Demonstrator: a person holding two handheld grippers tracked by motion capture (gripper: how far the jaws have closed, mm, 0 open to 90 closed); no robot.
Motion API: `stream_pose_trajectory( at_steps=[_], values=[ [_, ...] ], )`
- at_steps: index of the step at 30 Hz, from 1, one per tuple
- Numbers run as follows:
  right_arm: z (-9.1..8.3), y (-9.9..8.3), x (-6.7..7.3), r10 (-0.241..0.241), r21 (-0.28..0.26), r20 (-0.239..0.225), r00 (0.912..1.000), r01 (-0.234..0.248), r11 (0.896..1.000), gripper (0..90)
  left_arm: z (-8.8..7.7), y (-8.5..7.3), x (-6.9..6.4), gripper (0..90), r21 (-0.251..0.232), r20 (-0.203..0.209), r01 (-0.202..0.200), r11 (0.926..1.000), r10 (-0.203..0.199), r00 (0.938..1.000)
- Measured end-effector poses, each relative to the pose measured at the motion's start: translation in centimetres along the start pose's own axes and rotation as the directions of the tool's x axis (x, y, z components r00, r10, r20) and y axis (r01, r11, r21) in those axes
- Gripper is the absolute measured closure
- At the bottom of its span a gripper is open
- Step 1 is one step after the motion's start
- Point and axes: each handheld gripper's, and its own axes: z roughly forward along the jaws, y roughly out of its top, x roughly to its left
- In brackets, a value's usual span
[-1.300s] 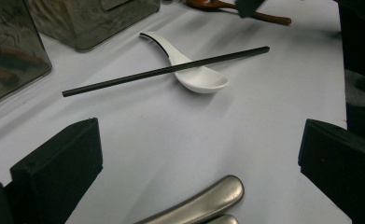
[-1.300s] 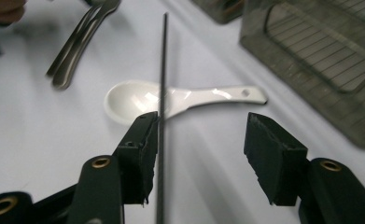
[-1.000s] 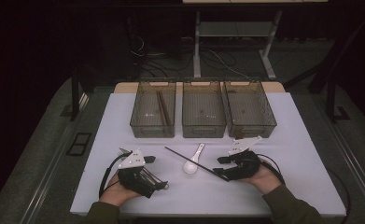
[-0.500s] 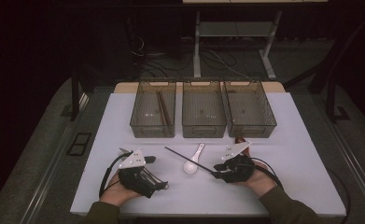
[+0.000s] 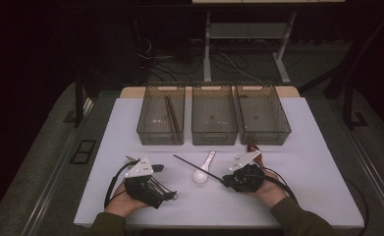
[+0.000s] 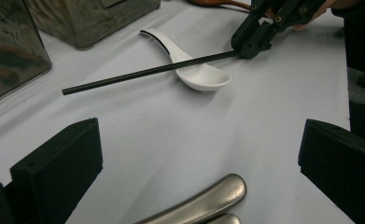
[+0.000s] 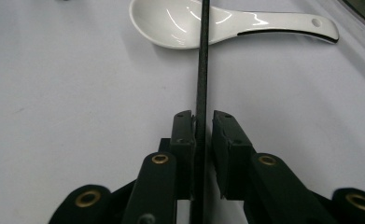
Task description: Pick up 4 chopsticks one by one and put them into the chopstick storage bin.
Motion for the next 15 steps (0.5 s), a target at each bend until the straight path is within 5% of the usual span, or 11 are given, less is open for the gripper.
stream_pose_trajectory(
  at_steps=[15],
  values=[
    [0.07, 0.07, -0.02, 0.002, 0.002, 0.004, 1.0000, -0.002, 1.000, 85.4, -0.03, 0.00, 0.01, 0.0, -0.001, -0.002, 0.001, 1.0000, -0.001, 1.0000]
  ],
)
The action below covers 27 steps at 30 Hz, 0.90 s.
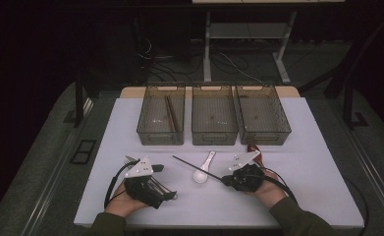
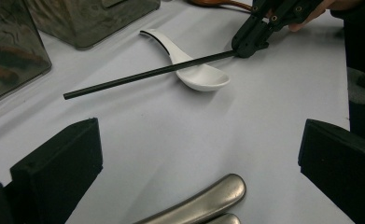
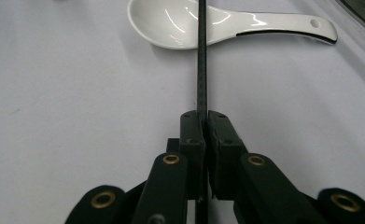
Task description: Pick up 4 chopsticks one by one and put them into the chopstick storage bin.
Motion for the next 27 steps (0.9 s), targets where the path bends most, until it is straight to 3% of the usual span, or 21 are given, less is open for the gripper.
stream_pose_trajectory(
  at_steps=[27],
  values=[
    [-1.2, 0.2, -0.7, 0.060, -0.079, -0.001, 0.9982, -0.060, 0.995, 85.6, 0.0, 0.0, 0.0, 0.0, -0.004, 0.000, 0.000, 1.0000, 0.000, 1.0000]
  ],
)
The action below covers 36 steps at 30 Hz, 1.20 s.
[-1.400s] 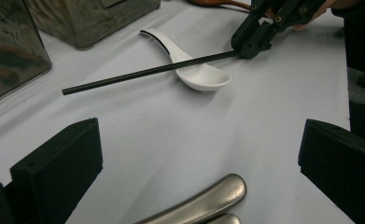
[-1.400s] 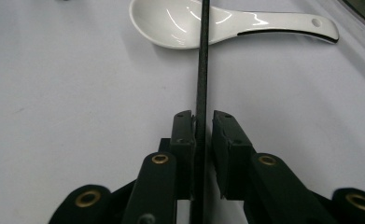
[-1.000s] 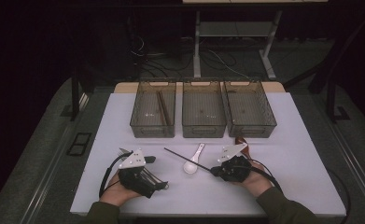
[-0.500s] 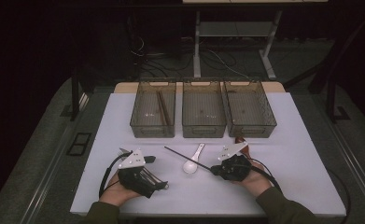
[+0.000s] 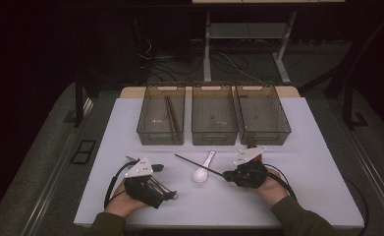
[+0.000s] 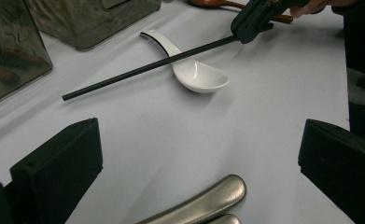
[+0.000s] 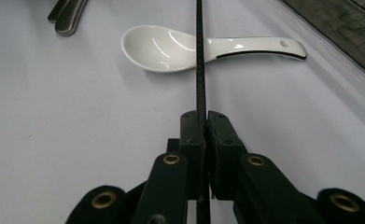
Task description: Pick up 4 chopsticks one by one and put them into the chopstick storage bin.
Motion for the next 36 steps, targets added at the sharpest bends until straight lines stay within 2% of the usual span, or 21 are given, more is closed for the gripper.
stream_pose_trajectory(
  at_steps=[8, 20, 36],
  values=[
    [-0.6, 0.3, -0.2, 0.022, -0.050, -0.015, 0.9996, -0.023, 0.998, 85.6, 0.0, 0.0, 0.0, 0.0, -0.002, 0.000, 0.001, 1.0000, -0.001, 1.0000],
    [-1.5, 0.6, -0.4, 0.028, -0.105, -0.017, 0.9994, -0.030, 0.994, 85.6, -0.1, 0.0, 0.1, 0.0, 0.000, -0.003, 0.001, 1.0000, -0.001, 1.0000],
    [-2.6, 1.9, -0.6, 0.048, -0.189, -0.016, 0.9987, -0.050, 0.981, 85.6, 0.0, -0.1, 0.1, 0.0, 0.000, -0.004, 0.002, 1.0000, -0.002, 1.0000]
  ],
)
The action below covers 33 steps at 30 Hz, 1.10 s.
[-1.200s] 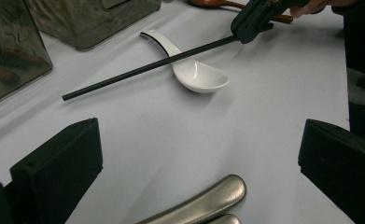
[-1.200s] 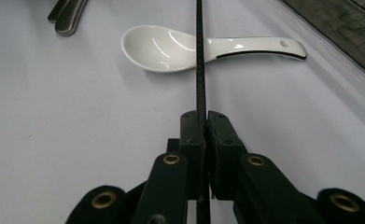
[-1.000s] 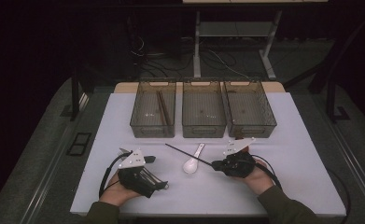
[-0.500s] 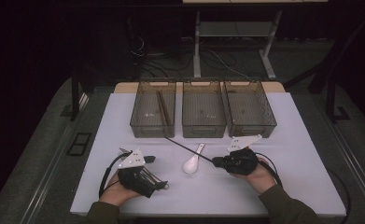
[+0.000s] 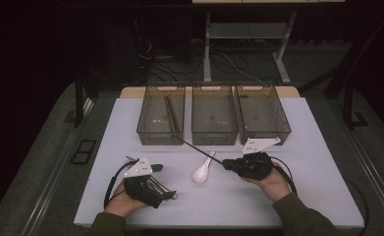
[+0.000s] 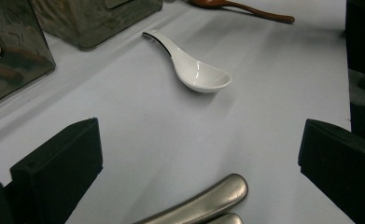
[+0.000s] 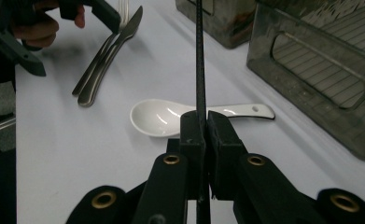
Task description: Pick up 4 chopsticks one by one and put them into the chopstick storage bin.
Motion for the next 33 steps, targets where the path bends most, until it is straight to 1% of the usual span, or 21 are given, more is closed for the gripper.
stream_pose_trajectory(
  at_steps=[4, 11, 16, 18, 21, 24, 27, 33],
  values=[
    [0.1, 0.4, -0.3, 0.006, -0.018, 0.010, 0.9999, -0.006, 1.000, 85.6, 0.0, 0.0, 0.0, 0.0, 0.000, 0.000, 0.000, 1.0000, 0.000, 1.0000],
    [0.7, 1.0, -0.9, 0.019, -0.027, 0.031, 0.9993, -0.018, 0.999, 85.6, 0.0, 0.0, 0.0, 0.0, -0.001, -0.001, 0.005, 1.0000, -0.005, 1.0000],
    [1.0, 1.4, -1.3, 0.041, -0.047, 0.043, 0.9982, -0.039, 0.998, 85.6, 0.1, 0.0, -0.1, 0.0, -0.010, -0.001, 0.013, 0.9999, -0.013, 0.9999],
    [1.2, 1.7, -1.4, 0.047, -0.054, 0.050, 0.9977, -0.044, 0.998, 85.6, 0.1, 0.0, -0.1, 0.0, -0.008, -0.002, 0.007, 0.9999, -0.007, 1.0000],
    [1.5, 2.4, -1.6, 0.050, -0.067, 0.063, 0.9967, -0.046, 0.997, 85.6, 0.0, 0.0, -0.1, 0.0, -0.011, -0.002, 0.011, 0.9999, -0.011, 0.9999],
    [1.9, 3.1, -1.7, 0.059, -0.087, 0.080, 0.9951, -0.052, 0.995, 85.5, 0.0, 0.0, -0.1, 0.0, -0.010, 0.000, 0.017, 0.9998, -0.017, 0.9999],
    [2.7, 3.8, -2.0, 0.082, -0.111, 0.077, 0.9937, -0.073, 0.991, 85.6, 0.0, 0.0, 0.0, 0.0, -0.010, -0.001, 0.017, 0.9998, -0.017, 0.9998],
    [4.6, 5.7, -2.2, 0.089, -0.105, 0.088, 0.9921, -0.079, 0.991, 85.6, 0.0, 0.0, 0.0, 0.0, -0.012, 0.000, 0.012, 0.9999, -0.012, 0.9999]
  ],
)
